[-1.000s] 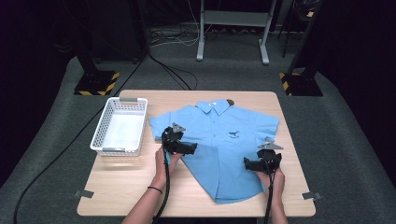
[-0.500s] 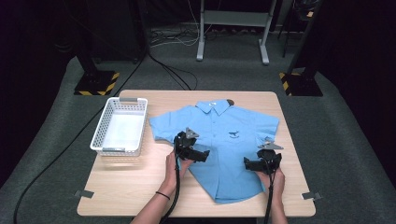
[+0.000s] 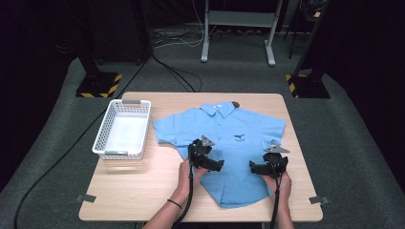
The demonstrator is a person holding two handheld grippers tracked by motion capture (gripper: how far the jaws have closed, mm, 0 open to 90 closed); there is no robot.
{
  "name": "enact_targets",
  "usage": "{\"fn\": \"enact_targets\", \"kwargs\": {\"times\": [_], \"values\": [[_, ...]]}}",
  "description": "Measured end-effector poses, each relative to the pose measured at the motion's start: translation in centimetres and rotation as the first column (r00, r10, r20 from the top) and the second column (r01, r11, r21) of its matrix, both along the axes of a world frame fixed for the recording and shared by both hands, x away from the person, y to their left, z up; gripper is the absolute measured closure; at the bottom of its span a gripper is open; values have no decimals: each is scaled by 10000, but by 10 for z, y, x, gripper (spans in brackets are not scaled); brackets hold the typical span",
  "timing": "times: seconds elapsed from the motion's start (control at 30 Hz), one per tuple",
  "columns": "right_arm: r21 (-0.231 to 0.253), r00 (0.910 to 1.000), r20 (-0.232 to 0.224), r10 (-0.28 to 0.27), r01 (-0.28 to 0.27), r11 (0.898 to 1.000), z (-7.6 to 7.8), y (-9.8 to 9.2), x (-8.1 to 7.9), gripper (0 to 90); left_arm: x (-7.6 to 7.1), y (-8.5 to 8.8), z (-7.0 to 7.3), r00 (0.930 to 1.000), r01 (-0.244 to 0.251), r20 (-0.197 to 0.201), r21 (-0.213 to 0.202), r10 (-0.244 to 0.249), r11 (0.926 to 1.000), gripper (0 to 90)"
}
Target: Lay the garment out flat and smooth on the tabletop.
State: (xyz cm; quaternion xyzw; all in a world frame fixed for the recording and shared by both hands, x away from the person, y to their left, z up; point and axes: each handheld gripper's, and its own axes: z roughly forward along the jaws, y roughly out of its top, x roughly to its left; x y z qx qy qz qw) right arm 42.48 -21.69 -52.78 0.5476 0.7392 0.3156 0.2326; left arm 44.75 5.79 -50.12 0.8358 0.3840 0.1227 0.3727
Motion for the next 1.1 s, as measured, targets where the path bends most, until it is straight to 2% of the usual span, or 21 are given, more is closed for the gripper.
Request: {"fn": "enact_targets", "kwargs": {"times": [0.03,0.1,0.17,0.23,0.3,0.37,0.4,0.47,0.5,0.53,0.57,0.63,0.67,0.7,0.73,0.83,0.97,1.1], "values": [[-1,10000,-1,0,0,10000,0,0,0,10,0,0,0,10000,0,0,0,0,10000,1],[1,10000,-1,0,0,10000,0,0,0,10,5,-9,-4,10000,12,-37,470,-11,9989,2],[3,10000,-5,-6,6,10000,0,0,0,10,7,-11,-5,10000,-36,-21,528,37,9986,2],[7,10000,-2,-6,6,10000,0,0,0,10,11,-15,-7,9998,-182,20,650,181,9977,3],[3,10000,-2,-6,6,10000,0,0,0,10,20,-20,-14,9988,-447,-175,963,466,9943,22],[9,10000,-4,-5,5,10000,0,0,0,10,24,-21,-17,9986,-491,-151,991,509,9939,51],[8,10000,-3,-2,2,10000,0,0,0,10,23,-22,-17,9982,-599,-17,1059,604,9926,71],[8,10000,-1,3,-3,10000,0,0,0,11,23,-22,-16,9980,-624,46,1049,623,9925,148],[8,10000,-1,3,-3,10000,0,0,0,11,22,-22,-16,9983,-576,133,986,566,9935,148],[8,10000,-1,3,-3,10000,0,0,0,11,21,-21,-16,9987,-480,221,924,461,9946,256],[5,10000,2,13,-13,10000,0,0,0,11,19,-23,-15,9992,-278,305,873,252,9958,323],[6,10000,3,17,-17,10000,0,0,0,11,18,-23,-14,9993,-218,321,820,193,9964,427],[7,10000,3,17,-17,10000,0,0,0,11,17,-23,-14,9992,-149,375,825,118,9965,427],[9,10000,5,16,-16,10000,0,0,0,11,17,-23,-14,9992,-121,380,686,95,9976,519],[9,10000,3,17,-17,10000,0,0,0,11,15,-22,-14,9995,-34,306,551,17,9985,553],[9,10000,3,22,-22,10000,0,0,0,11,13,-21,-13,9992,2,395,637,-27,9980,686],[11,10000,3,12,-12,10000,0,0,0,12,12,-15,-12,9997,-34,238,359,25,9993,806],[11,10000,2,10,-10,10000,0,0,0,12,12,-12,-12,9995,76,319,377,-88,9993,863]]}}
